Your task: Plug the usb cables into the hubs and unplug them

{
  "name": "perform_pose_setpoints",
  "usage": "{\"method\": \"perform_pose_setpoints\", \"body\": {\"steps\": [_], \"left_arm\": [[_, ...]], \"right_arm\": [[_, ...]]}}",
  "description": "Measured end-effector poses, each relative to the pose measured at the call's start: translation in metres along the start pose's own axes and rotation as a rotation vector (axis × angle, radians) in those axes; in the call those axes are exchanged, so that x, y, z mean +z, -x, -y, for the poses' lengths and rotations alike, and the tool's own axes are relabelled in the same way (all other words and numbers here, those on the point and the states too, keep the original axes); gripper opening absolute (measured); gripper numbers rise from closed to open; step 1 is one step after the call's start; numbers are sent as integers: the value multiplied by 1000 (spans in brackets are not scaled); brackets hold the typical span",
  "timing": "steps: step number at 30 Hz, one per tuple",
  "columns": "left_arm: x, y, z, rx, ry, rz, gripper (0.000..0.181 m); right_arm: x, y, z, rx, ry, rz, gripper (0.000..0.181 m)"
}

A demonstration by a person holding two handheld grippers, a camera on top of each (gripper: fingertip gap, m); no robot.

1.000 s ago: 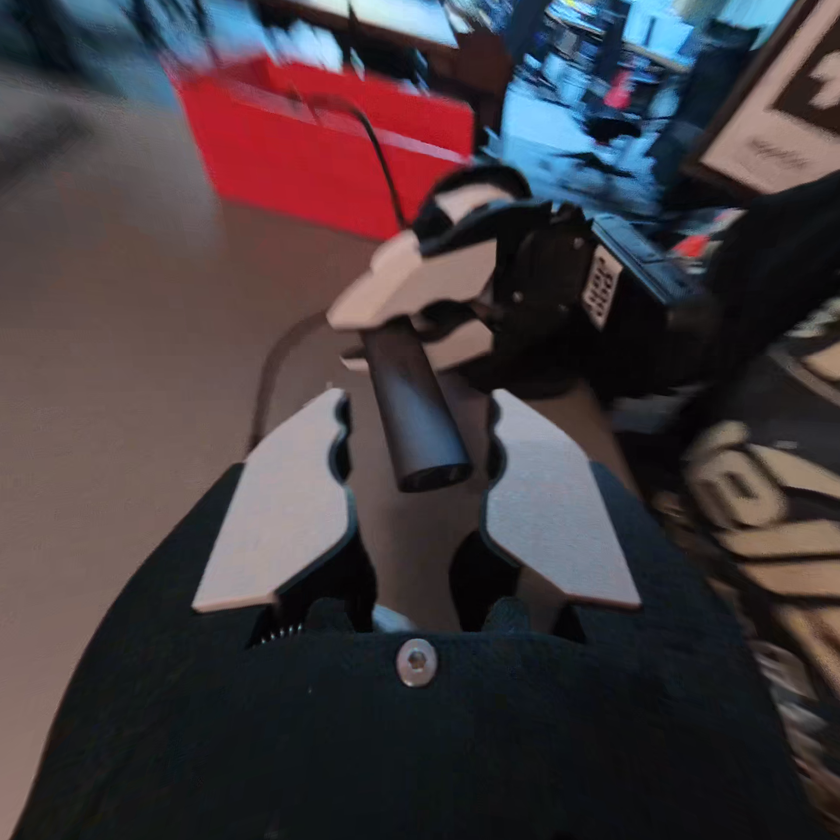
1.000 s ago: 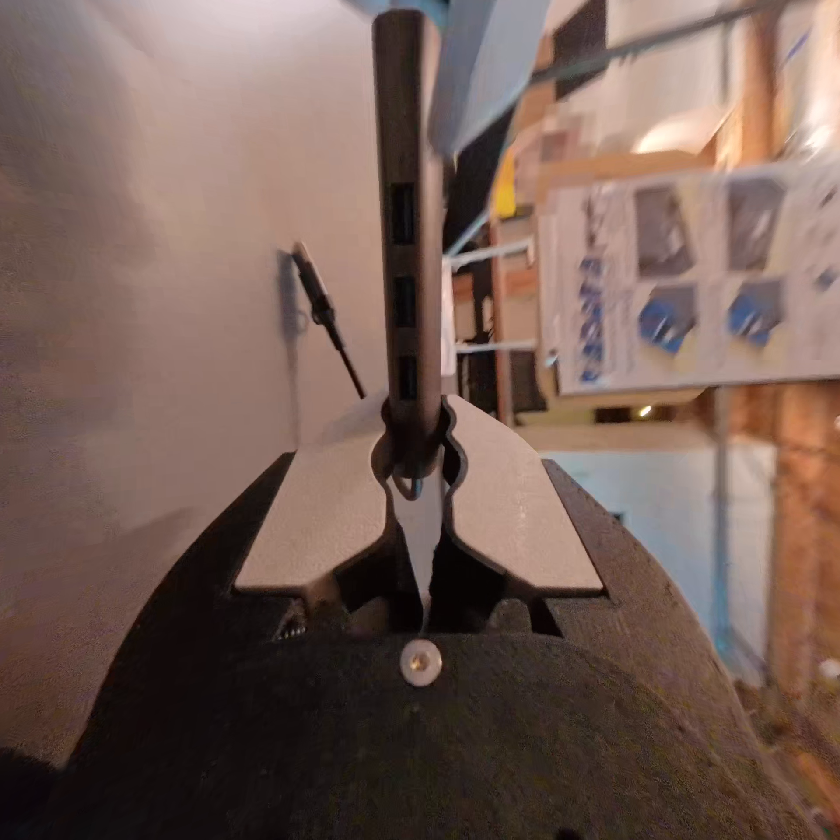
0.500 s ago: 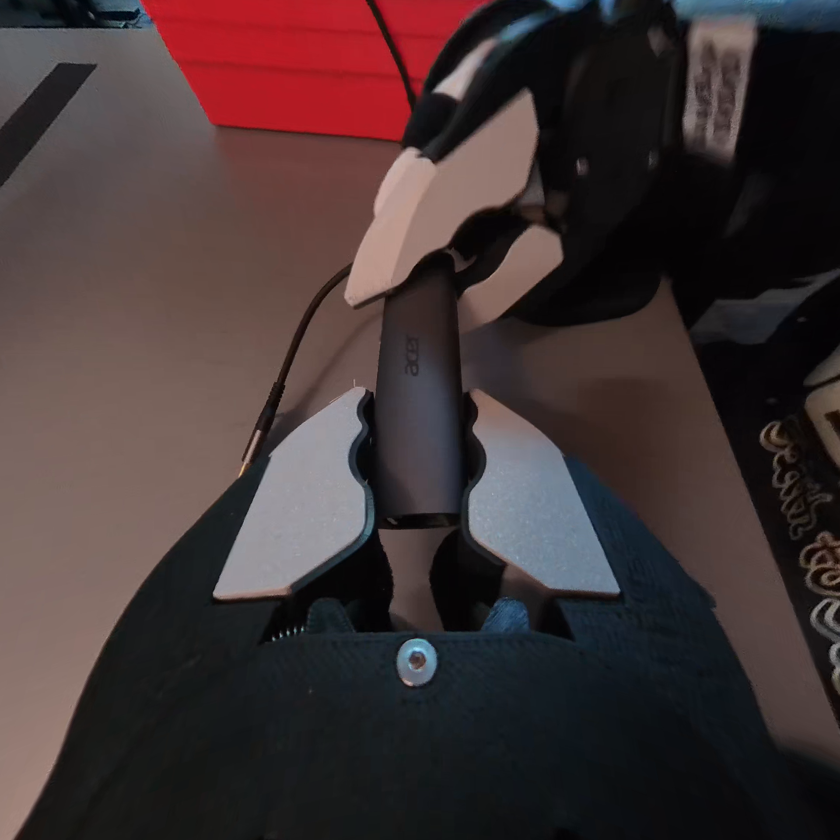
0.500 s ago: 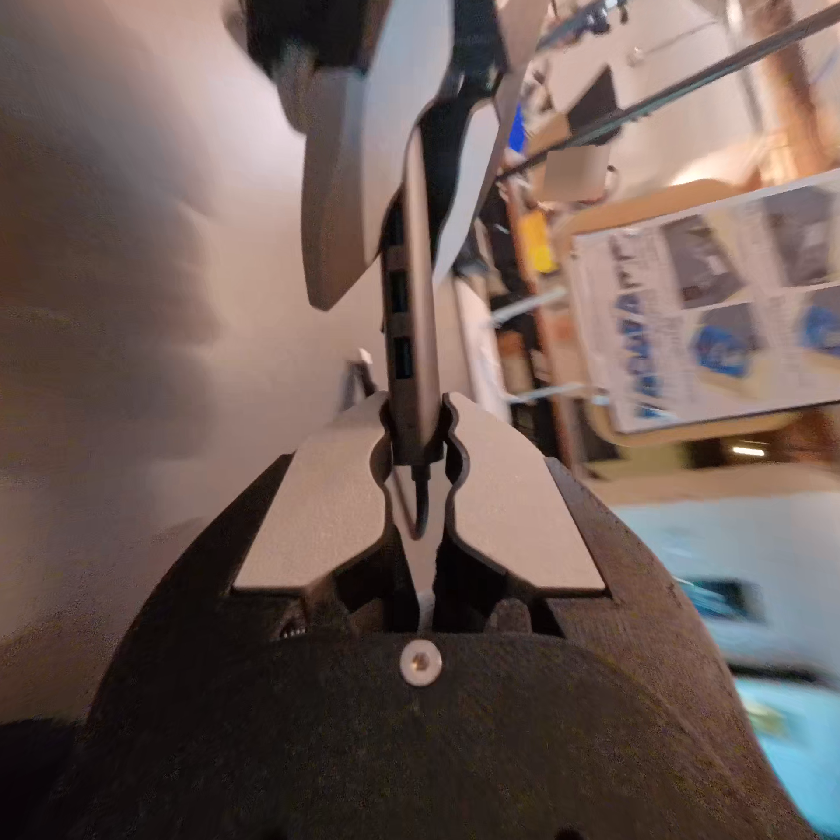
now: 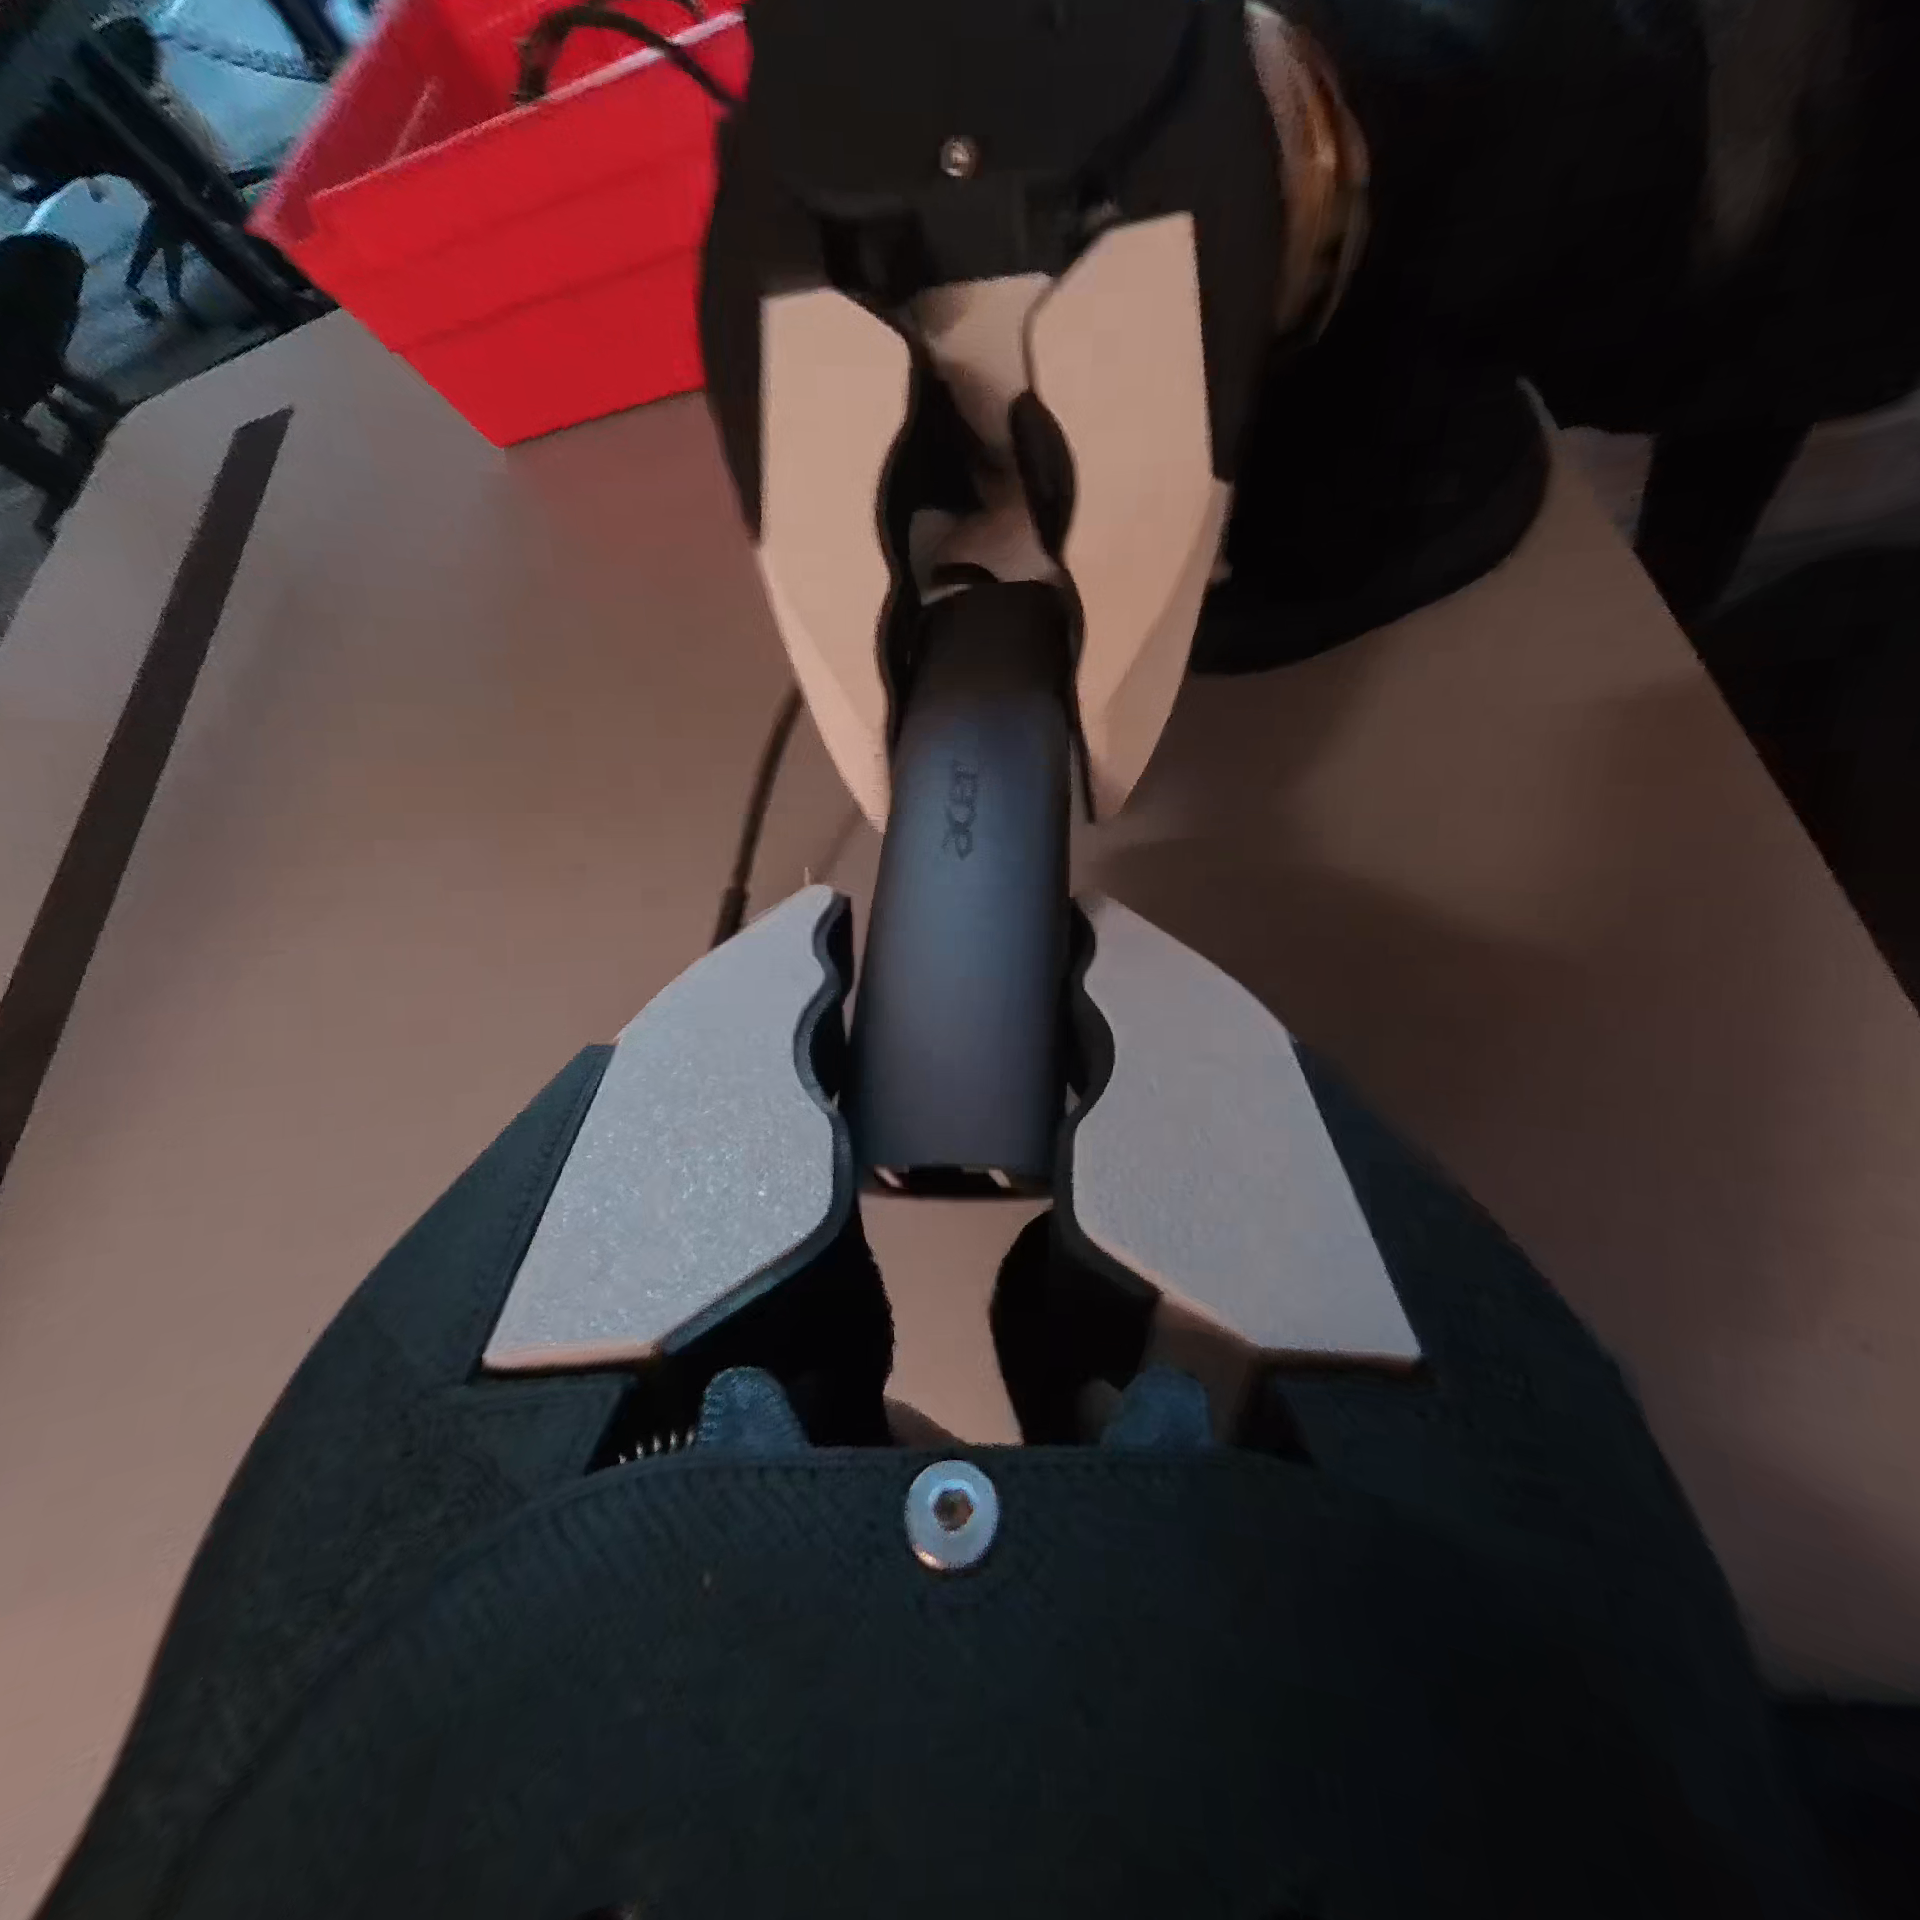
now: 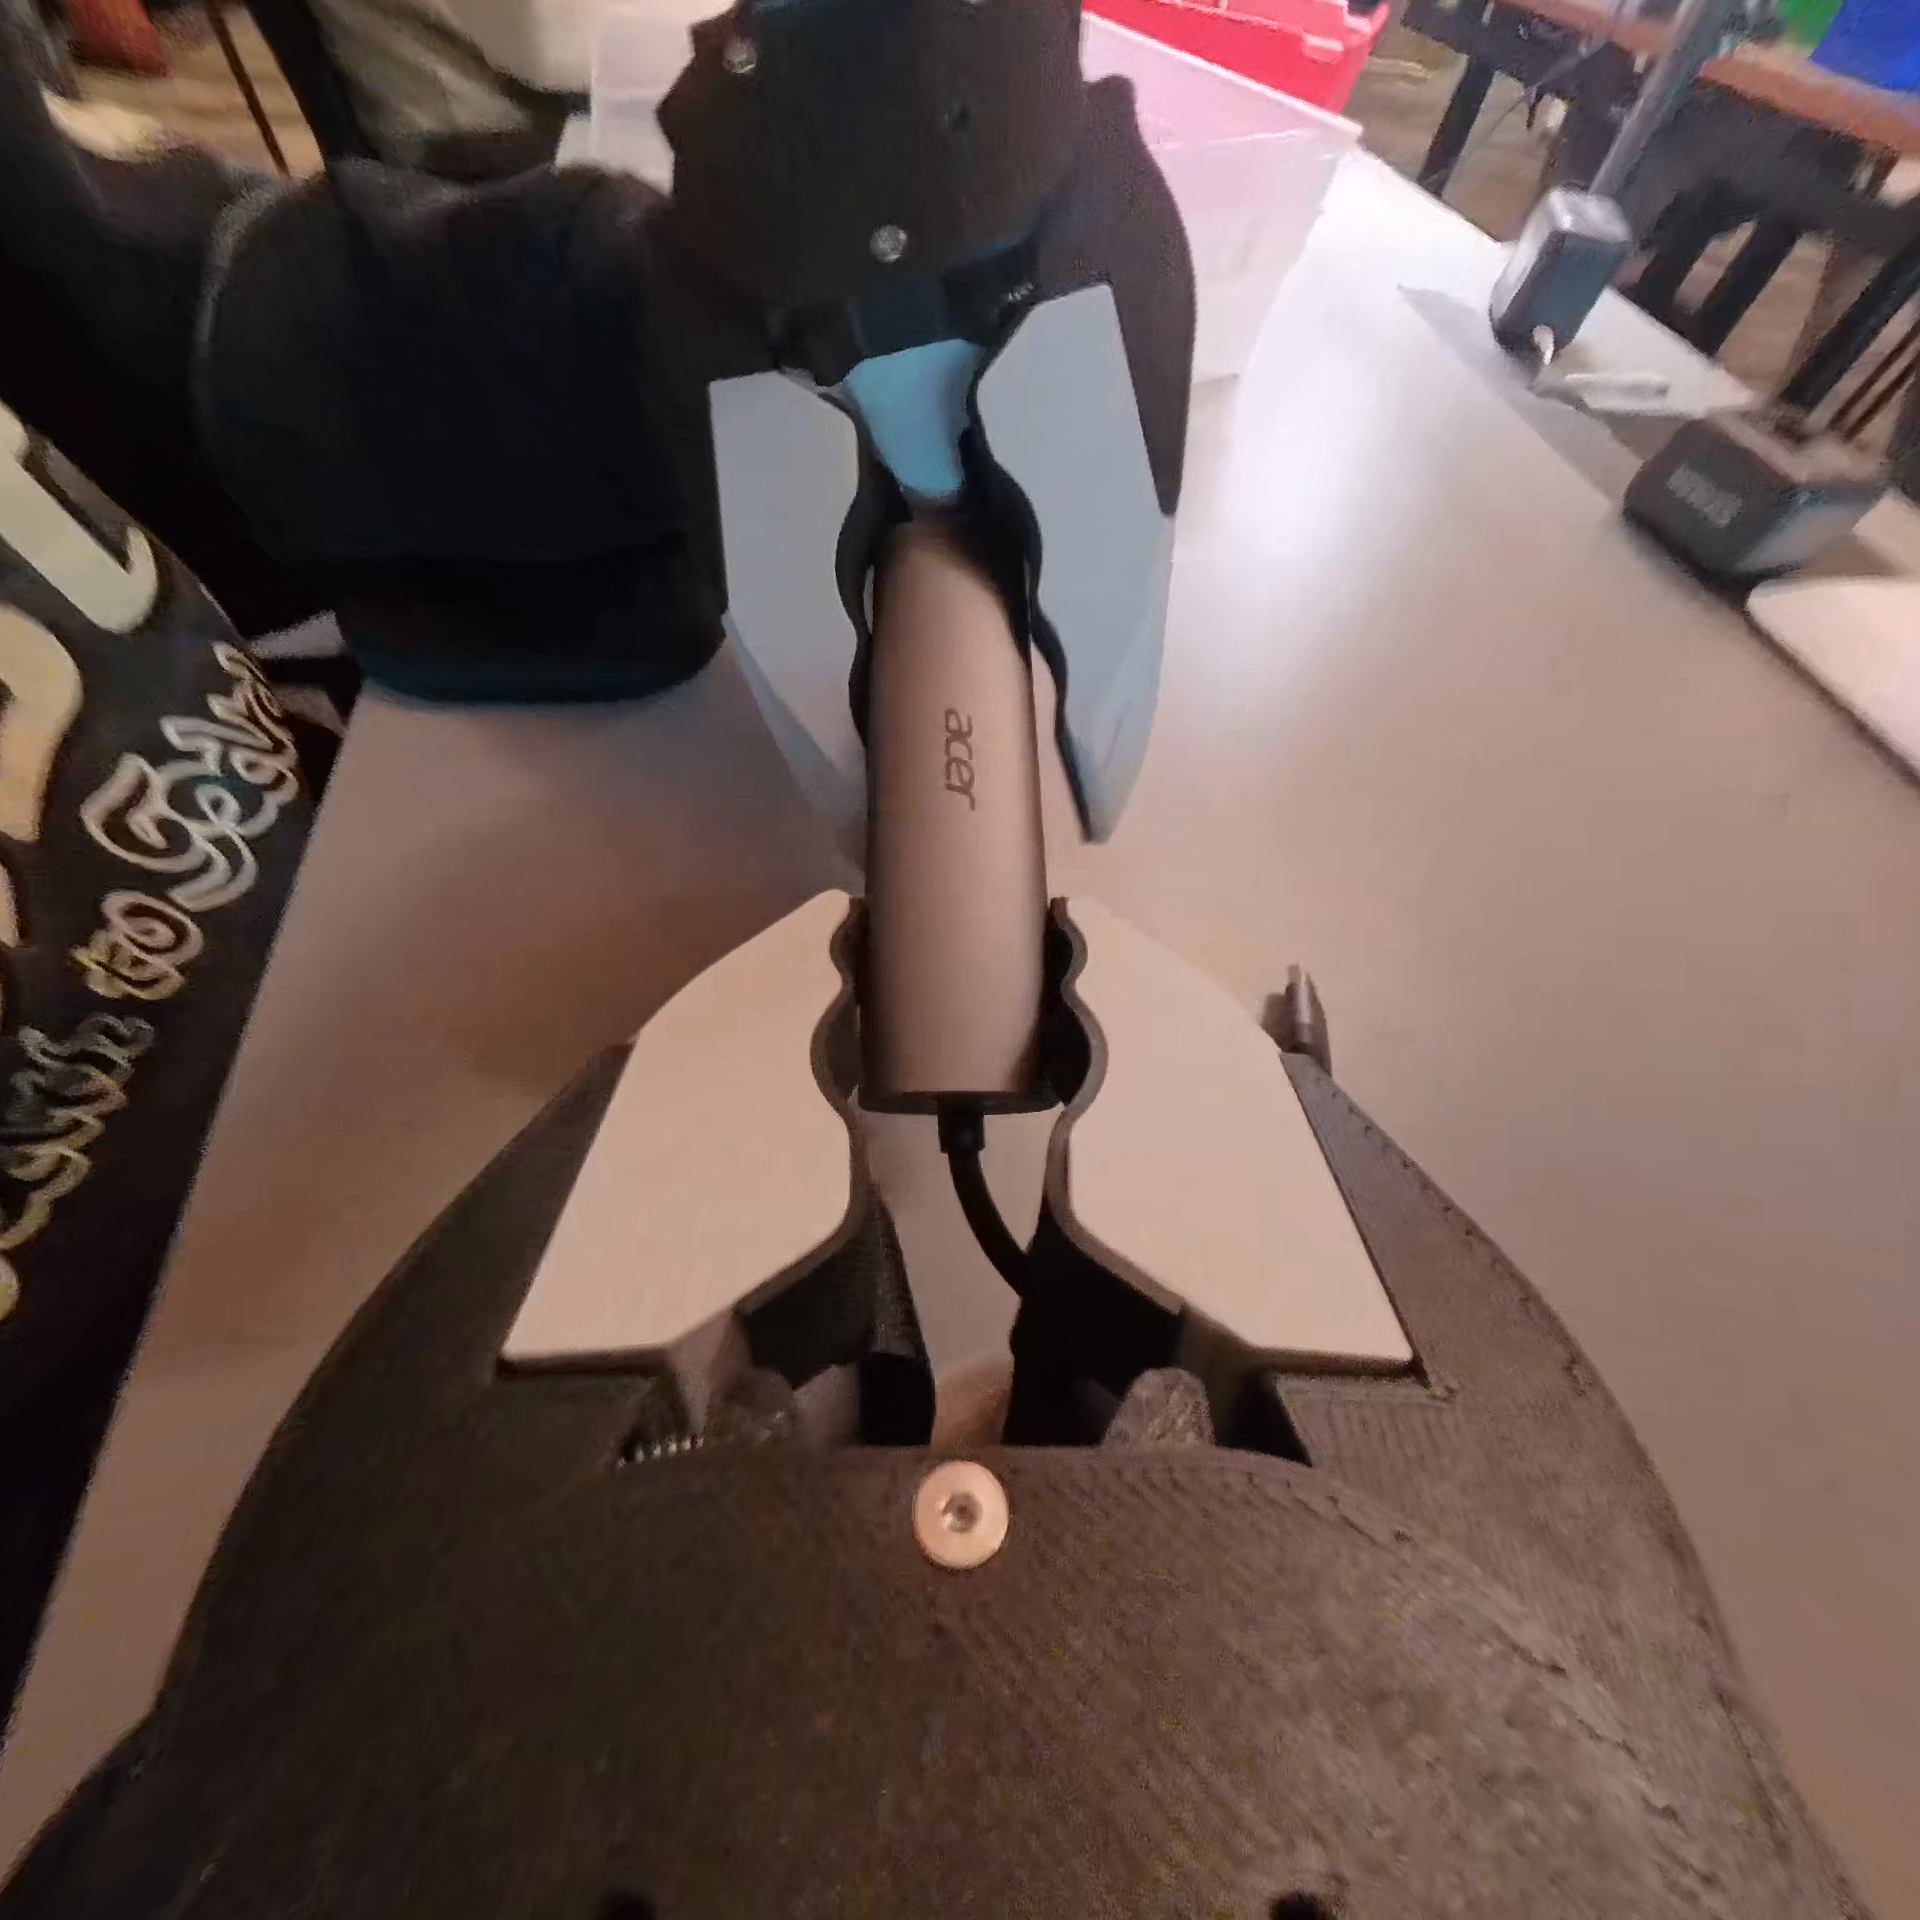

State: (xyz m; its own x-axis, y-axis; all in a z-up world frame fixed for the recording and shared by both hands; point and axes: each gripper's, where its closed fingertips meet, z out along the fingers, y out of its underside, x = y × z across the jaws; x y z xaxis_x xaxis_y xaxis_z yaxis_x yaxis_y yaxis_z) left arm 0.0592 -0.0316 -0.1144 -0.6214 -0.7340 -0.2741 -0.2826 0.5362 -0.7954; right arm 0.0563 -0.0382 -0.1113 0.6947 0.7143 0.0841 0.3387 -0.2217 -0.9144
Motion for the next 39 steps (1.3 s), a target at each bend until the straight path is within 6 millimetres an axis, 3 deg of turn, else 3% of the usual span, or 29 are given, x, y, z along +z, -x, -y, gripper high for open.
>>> {"method": "perform_pose_setpoints", "body": {"steps": [2,5,9,12,13,15,17,19,22,26,28,30,31,32,33,36,39], "left_arm": [[-6,21,-1,-72,-21,106,46],[-38,63,6,-220,-170,317,49],[-94,99,18,-404,-482,497,49],[-112,106,21,-434,-575,543,51],[-113,106,22,-432,-582,540,51],[-110,103,26,-412,-579,527,51],[-106,100,29,-383,-557,517,51],[-106,97,32,-351,-533,519,51],[-120,94,42,-313,-514,536,51],[-166,74,40,-327,-411,539,51],[-195,55,21,-373,-310,526,50],[-225,35,-14,-458,-152,529,50],[-239,24,-36,-517,-51,538,51],[-254,14,-60,-570,53,556,53],[-267,3,-84,-618,153,561,55],[-295,-35,-144,-759,428,494,60],[-304,-64,-177,-842,599,389,61]], "right_arm": [[-3,-12,-8,128,30,-26,32],[-7,-42,-46,246,215,-192,33],[-4,-43,-71,265,371,-219,33],[0,-38,-75,245,401,-191,33],[2,-38,-67,231,352,-189,39],[1,-38,-29,207,127,-168,47],[-12,-43,10,161,-126,-204,53],[-34,-54,37,101,-332,-304,53],[-60,-63,56,52,-506,-409,51],[-80,-62,72,41,-650,-438,51],[-88,-60,79,33,-712,-440,52],[-94,-58,84,20,-756,-447,54],[-97,-57,87,15,-781,-453,63],[-99,-57,91,24,-809,-456,93],[-99,-55,92,29,-818,-438,99],[-97,-49,97,7,-843,-410,110],[-95,-46,99,-30,-842,-409,107]]}}
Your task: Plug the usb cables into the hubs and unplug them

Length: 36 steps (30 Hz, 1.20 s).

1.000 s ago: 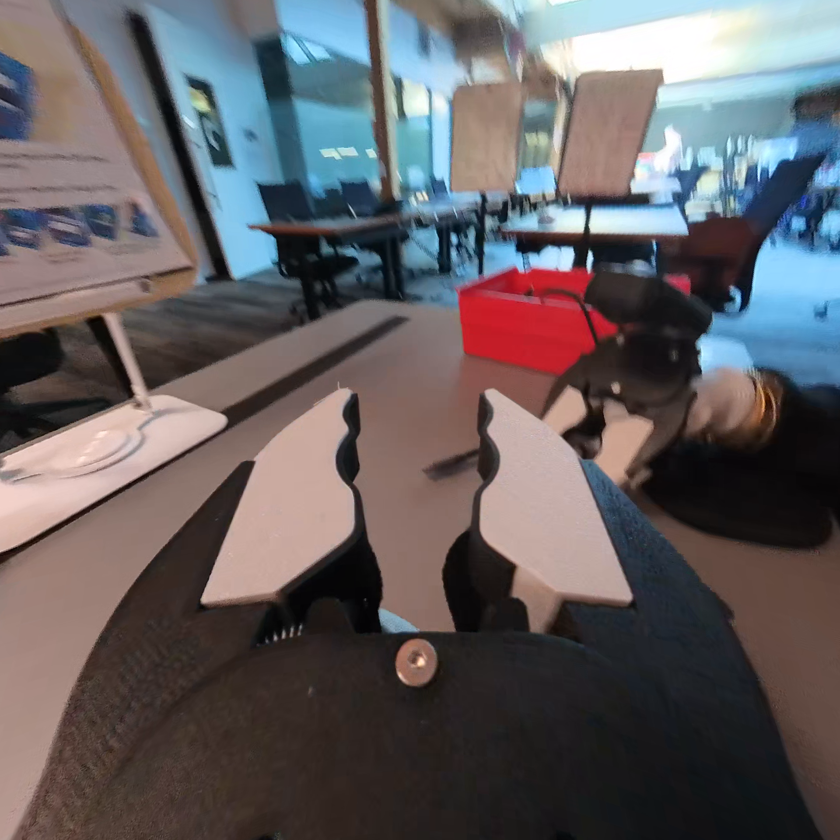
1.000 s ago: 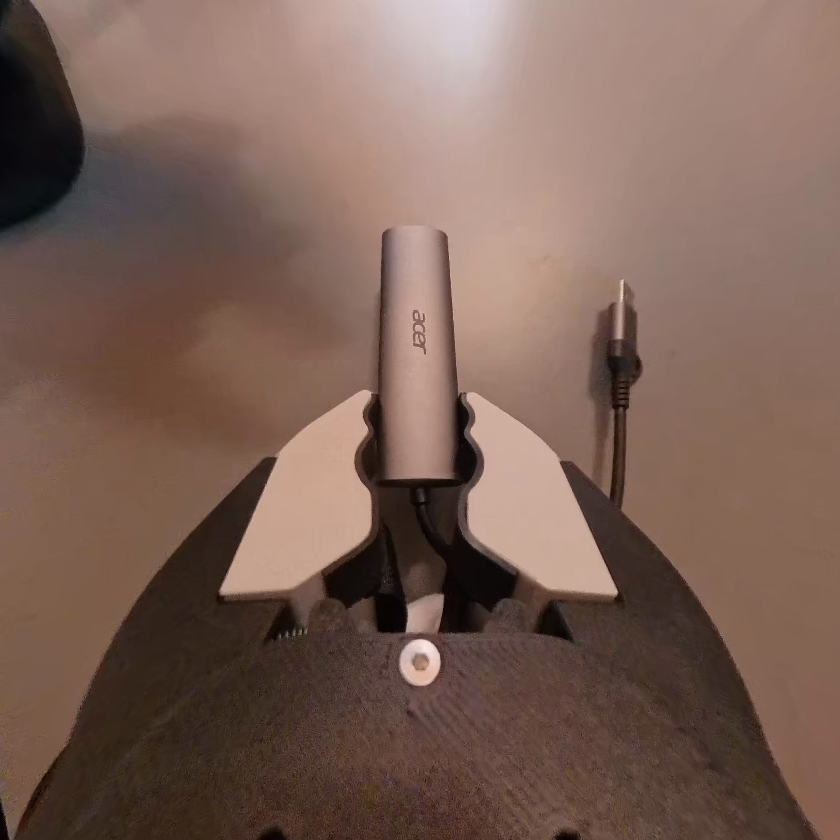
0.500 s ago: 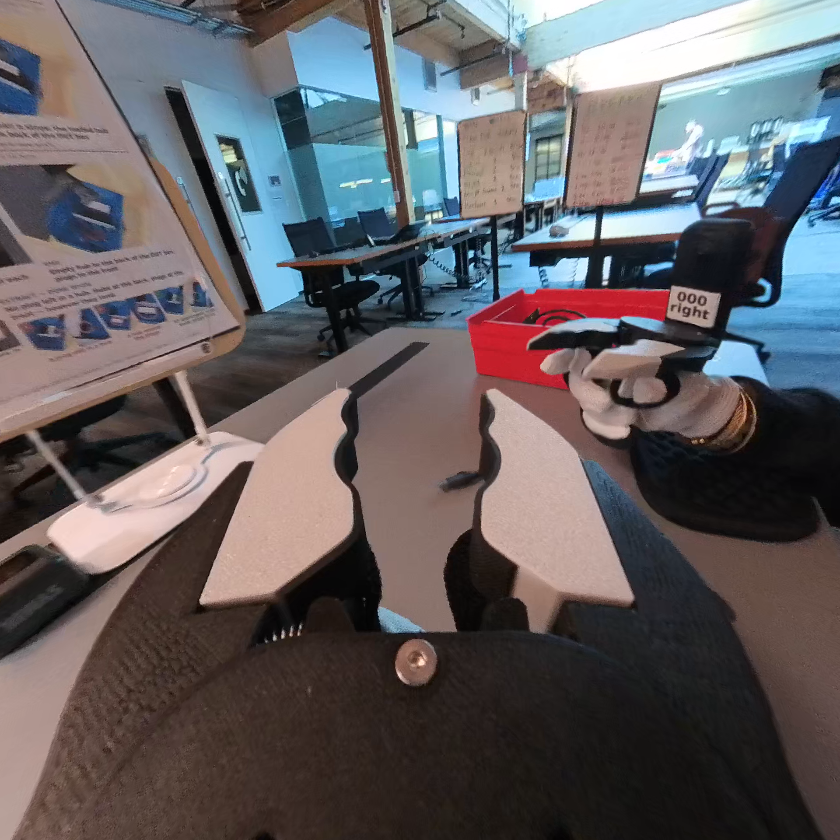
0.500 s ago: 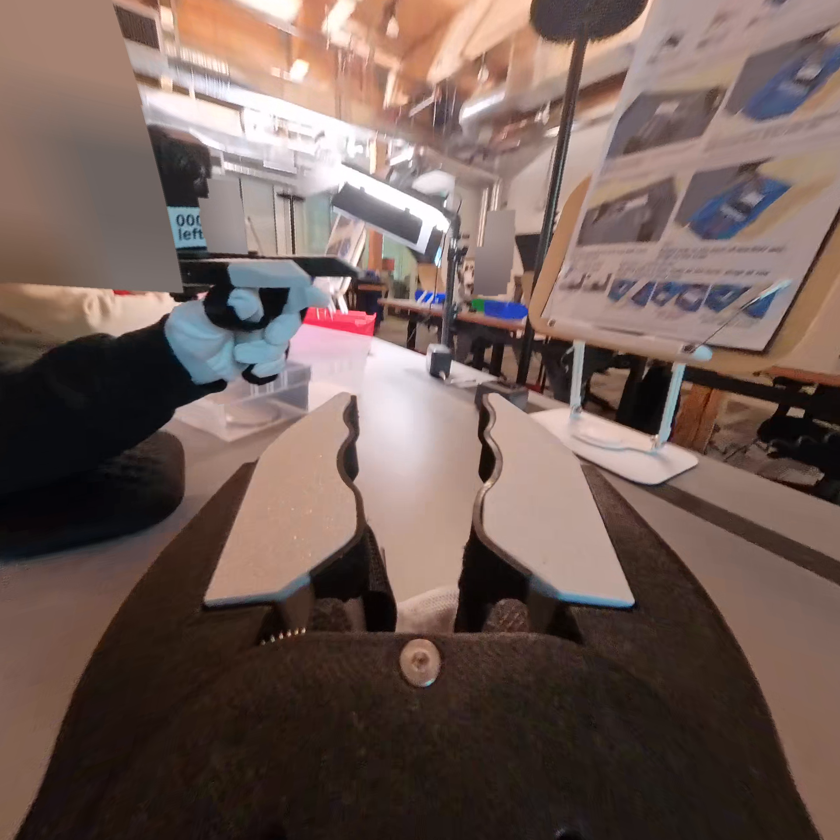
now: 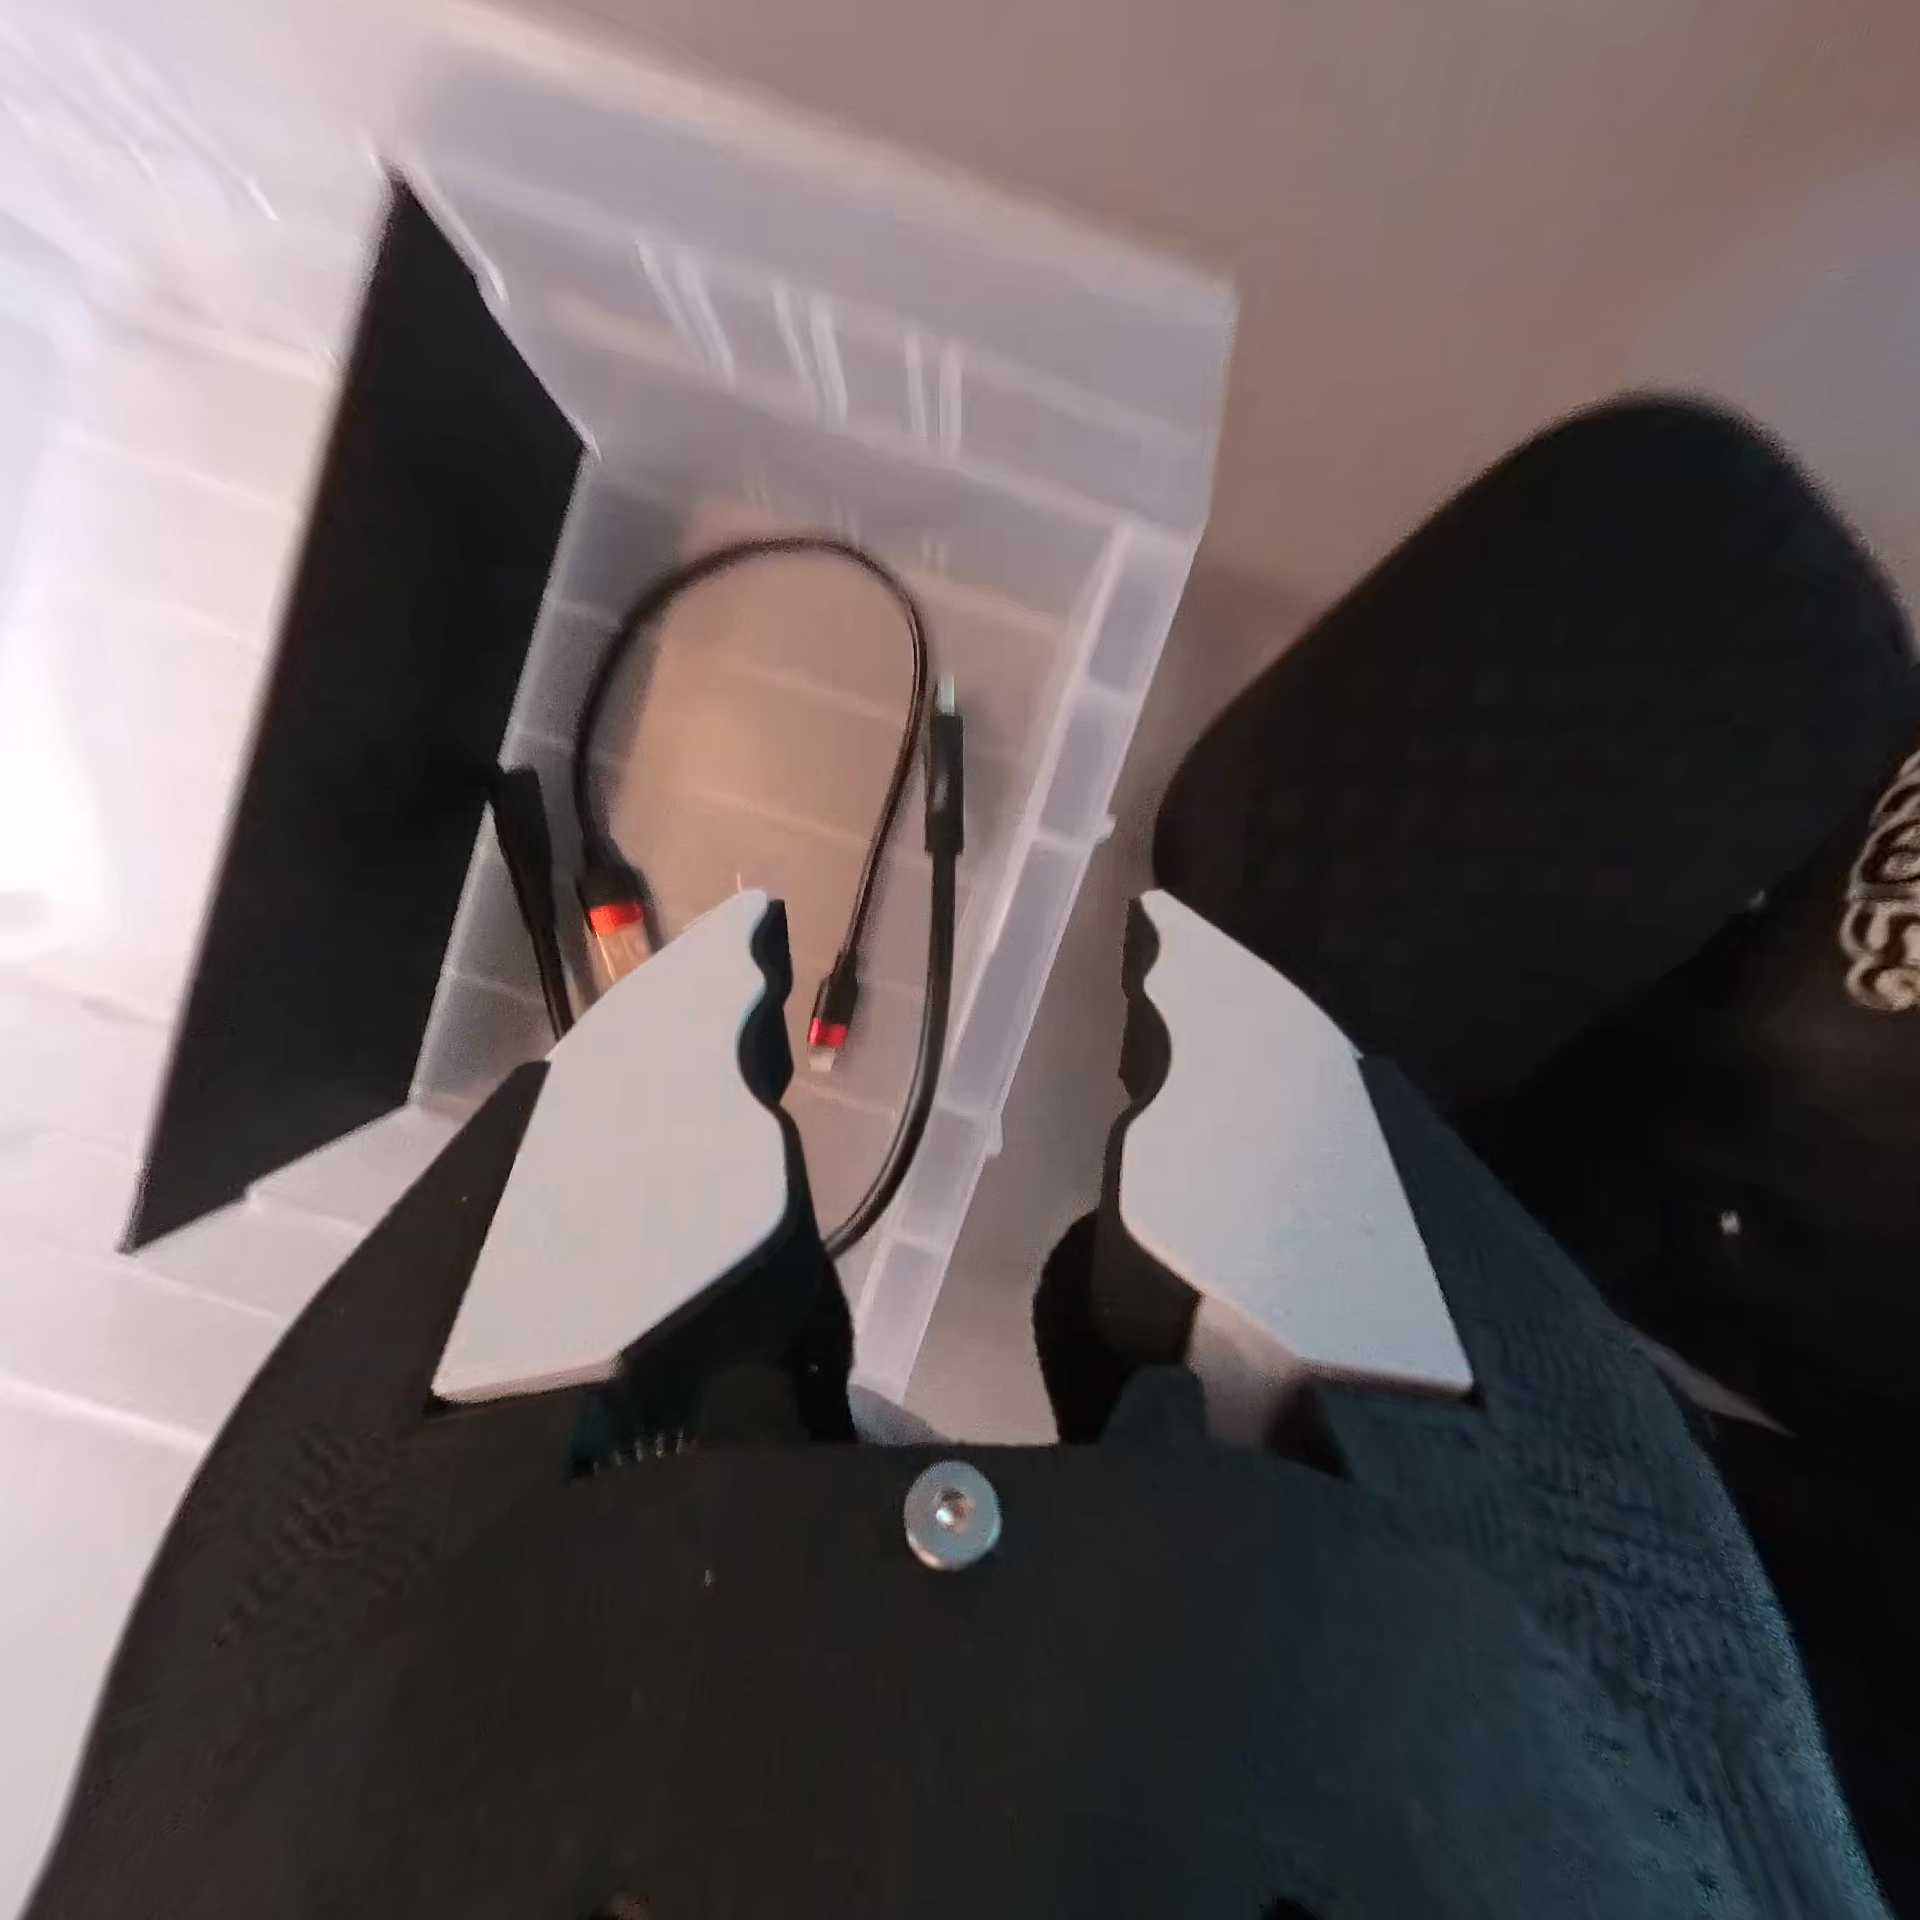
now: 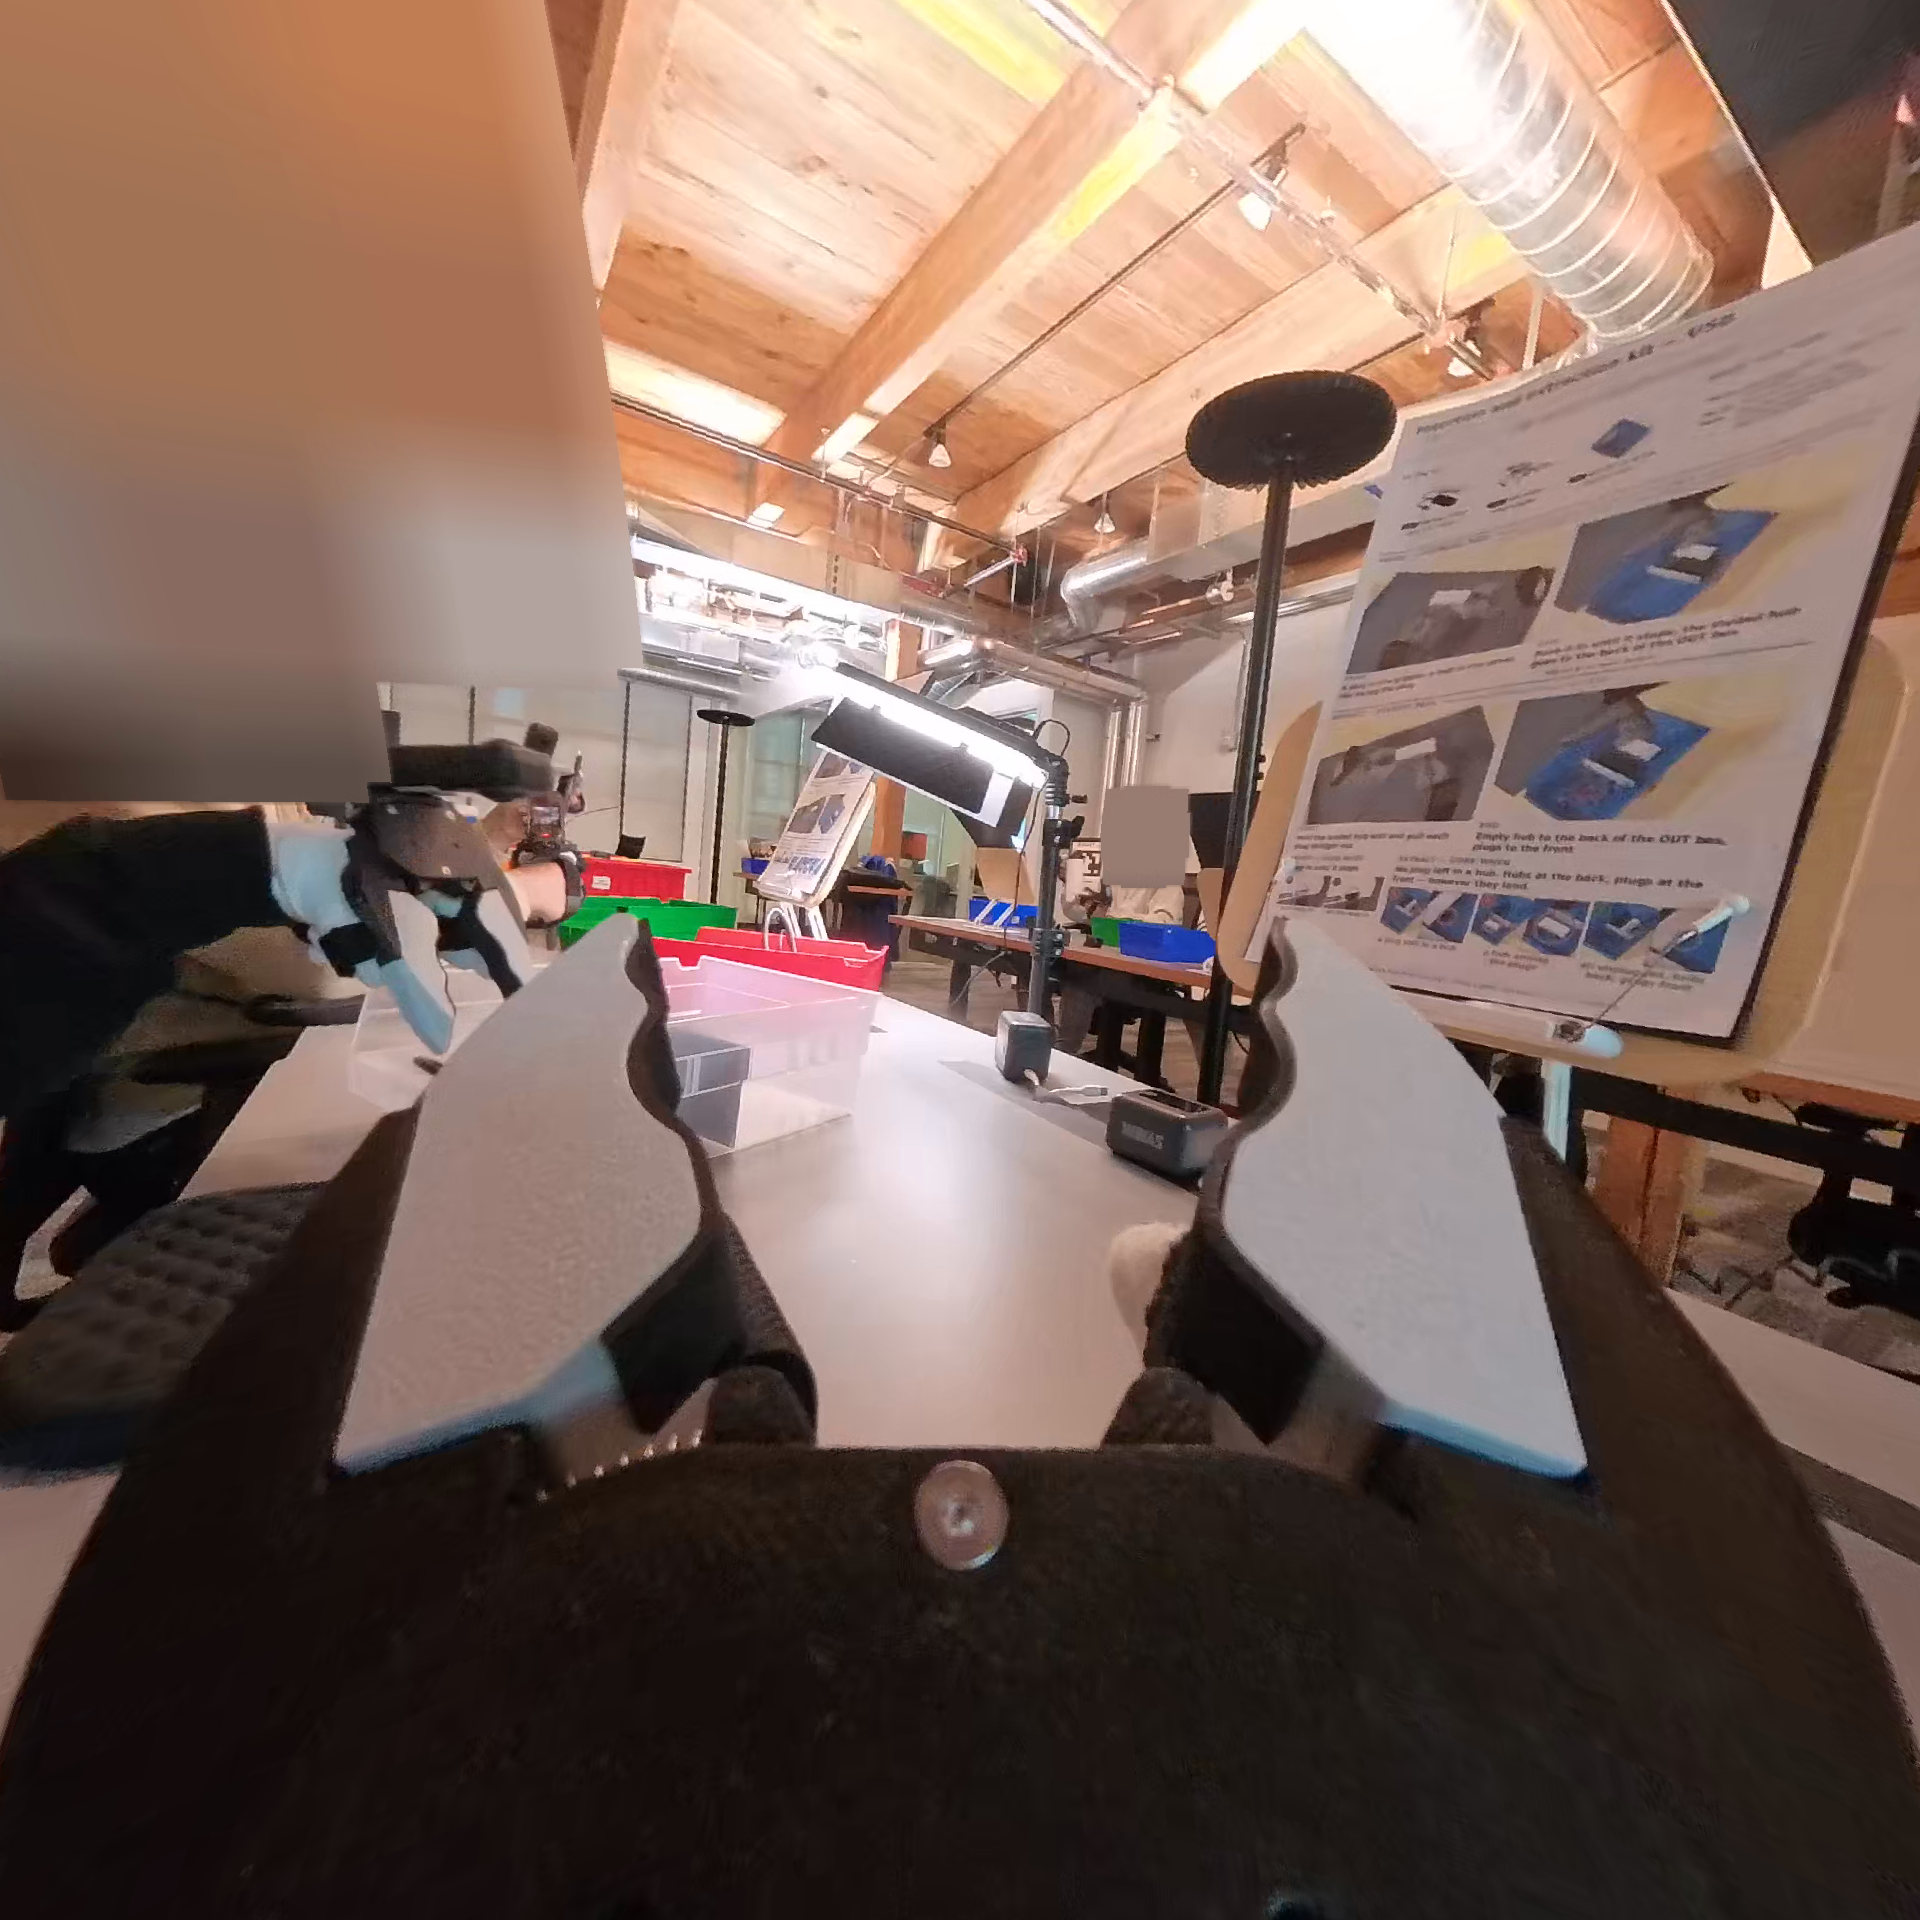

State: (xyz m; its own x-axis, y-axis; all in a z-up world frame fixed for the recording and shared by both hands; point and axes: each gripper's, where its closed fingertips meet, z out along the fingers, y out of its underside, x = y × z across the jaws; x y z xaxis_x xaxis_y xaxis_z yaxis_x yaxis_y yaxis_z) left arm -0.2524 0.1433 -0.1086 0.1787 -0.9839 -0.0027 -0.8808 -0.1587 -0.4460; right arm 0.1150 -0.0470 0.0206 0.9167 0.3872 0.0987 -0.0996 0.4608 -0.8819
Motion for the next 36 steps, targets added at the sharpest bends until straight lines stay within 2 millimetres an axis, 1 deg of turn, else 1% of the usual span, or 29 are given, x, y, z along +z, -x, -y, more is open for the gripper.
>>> {"method": "perform_pose_setpoints", "body": {"steps": [3,4,5,6,8,10,11,14,18,23,25,26,27,28,29,31,32,34,35,36], "left_arm": [[14,3,-27,-16,167,-39,59],[19,3,-35,-19,217,-60,54],[23,0,-42,-19,259,-103,40],[25,-8,-44,-14,273,-171,28],[24,-7,-41,45,257,-154,25],[22,-6,-42,79,258,-105,23],[21,-7,-41,74,249,-97,20],[17,-7,-38,52,199,-96,19],[15,-6,-39,26,152,-110,19],[13,-6,-37,-40,52,-147,19],[11,-6,-35,-75,-7,-173,16],[9,-6,-33,-88,-50,-192,10],[3,-12,-25,-91,-134,-257,5],[-5,-18,-15,-87,-226,-310,5],[-8,-18,-14,-76,-250,-305,5],[-6,-15,-21,-41,-207,-227,5],[-8,-16,-18,-40,-224,-217,5],[-18,-14,-2,-41,-326,-164,5],[-27,-8,9,-38,-392,-100,5],[-39,1,24,-38,-490,4,5]], "right_arm": [[1,4,1,6,-25,25,112],[2,6,4,5,-51,29,117],[2,7,6,0,-71,36,121],[2,10,6,-1,-74,49,126],[3,12,5,-15,-65,56,135],[4,15,1,-33,-39,71,136],[5,16,-2,-43,-25,74,137],[6,19,-6,-83,0,77,137],[6,18,-7,-81,2,75,135],[6,17,-7,-91,5,68,134],[6,17,-8,-90,6,69,134],[6,18,-8,-92,6,70,134],[6,18,-8,-94,7,69,133],[6,17,-8,-96,9,67,133],[6,17,-9,-100,12,65,133],[6,17,-9,-106,14,64,133],[6,17,-9,-106,13,64,132],[6,17,-9,-108,14,61,132],[6,16,-9,-109,16,60,131],[6,16,-10,-112,18,60,131]]}}
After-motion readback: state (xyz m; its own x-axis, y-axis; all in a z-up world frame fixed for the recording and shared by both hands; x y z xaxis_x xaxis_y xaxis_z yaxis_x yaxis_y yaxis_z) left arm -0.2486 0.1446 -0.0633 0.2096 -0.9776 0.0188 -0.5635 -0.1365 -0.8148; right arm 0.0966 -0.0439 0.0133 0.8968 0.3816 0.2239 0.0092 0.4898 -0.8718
